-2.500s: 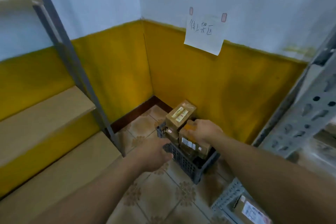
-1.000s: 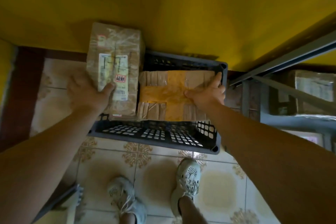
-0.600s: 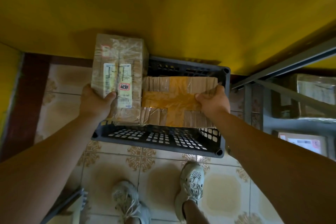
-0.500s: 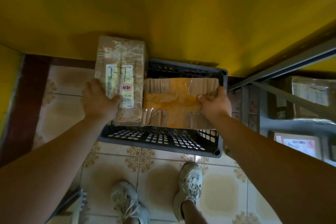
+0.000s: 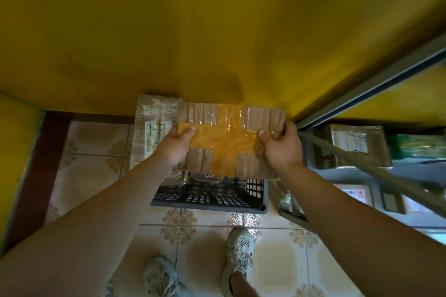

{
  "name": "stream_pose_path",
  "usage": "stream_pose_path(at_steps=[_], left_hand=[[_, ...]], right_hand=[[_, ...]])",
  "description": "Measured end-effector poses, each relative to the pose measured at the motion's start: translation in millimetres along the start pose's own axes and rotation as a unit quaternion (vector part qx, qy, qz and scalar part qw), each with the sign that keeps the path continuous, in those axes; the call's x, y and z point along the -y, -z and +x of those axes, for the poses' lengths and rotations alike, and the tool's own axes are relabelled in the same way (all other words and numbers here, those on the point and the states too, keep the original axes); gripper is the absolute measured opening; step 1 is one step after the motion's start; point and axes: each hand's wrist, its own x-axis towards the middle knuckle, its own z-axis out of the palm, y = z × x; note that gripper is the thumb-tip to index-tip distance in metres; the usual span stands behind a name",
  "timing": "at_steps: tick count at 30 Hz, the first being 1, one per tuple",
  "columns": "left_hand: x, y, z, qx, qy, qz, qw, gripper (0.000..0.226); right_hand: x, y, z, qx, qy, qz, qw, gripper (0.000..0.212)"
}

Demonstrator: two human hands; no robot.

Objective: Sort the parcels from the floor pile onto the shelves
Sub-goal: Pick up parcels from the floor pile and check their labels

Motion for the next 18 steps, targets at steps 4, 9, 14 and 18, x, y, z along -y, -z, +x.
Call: stream_pose_path(at_steps=[4,9,14,18], left_hand=[[-17.6,25.2,-57.5,0.006,0.006,-0.032,0.999,0.087],[-26.7,72.1,-130.0,0.025,0.08,-0.227,0.97,0.078],[-34.6,105.2,-205.6,-0.003,0.04,-0.221,0.974,0.044],[-40.1,132.0,-258.6,-0.018,-0.017,-0.234,0.972,0.049]], right_hand=[[34.8,20.0,-35.7,0.024,0.0,0.05,0.998,0.057],[78.6,39.3,-90.4,0.019,-0.06,0.131,0.989,0.068],[117.2,54.8,-145.1,0.006,-0.048,0.126,0.991,0.037],[149.6,62.1,-189.0,0.003,-0.008,0.12,0.993,0.041]])
